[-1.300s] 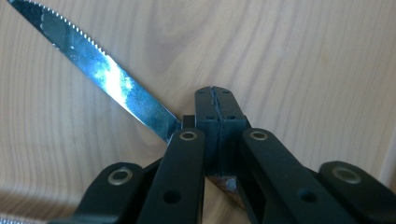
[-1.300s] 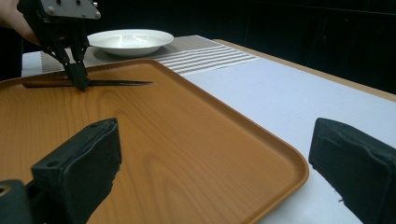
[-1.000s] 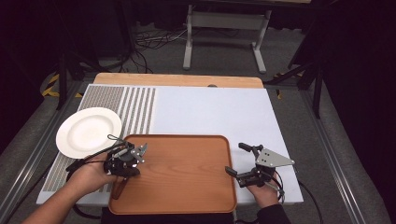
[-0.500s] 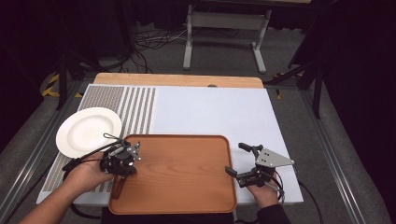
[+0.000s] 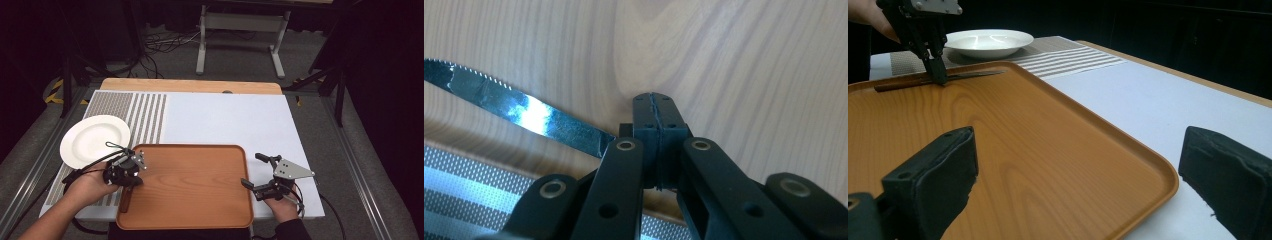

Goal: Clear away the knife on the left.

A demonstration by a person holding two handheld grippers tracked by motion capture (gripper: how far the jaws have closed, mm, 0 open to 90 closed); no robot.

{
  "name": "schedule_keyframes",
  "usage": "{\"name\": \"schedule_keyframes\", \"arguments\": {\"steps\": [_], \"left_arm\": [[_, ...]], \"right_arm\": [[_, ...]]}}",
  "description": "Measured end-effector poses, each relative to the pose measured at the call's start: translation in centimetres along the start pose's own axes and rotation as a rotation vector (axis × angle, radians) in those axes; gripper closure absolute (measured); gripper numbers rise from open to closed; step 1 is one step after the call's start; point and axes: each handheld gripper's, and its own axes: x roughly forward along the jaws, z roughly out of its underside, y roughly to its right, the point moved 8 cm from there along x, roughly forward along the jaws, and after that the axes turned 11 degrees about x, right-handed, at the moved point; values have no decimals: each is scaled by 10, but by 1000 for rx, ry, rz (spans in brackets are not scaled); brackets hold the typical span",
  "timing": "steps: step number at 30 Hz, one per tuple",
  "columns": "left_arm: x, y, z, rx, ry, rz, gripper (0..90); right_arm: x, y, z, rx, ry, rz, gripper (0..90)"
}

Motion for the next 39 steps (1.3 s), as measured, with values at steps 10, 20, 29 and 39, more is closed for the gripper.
{"name": "schedule_keyframes", "arguments": {"steps": [10,20,29,39], "left_arm": [[-1,0,3,-20,3,0,900],[-4,1,2,-33,28,3,889],[-30,-4,-11,-13,225,-126,465],[-58,1,-16,-48,459,-152,30]], "right_arm": [[1,0,0,-1,-1,-1,30],[1,0,1,1,-3,-1,30],[0,0,0,0,3,-2,30],[0,-1,-1,1,7,-5,30]]}}
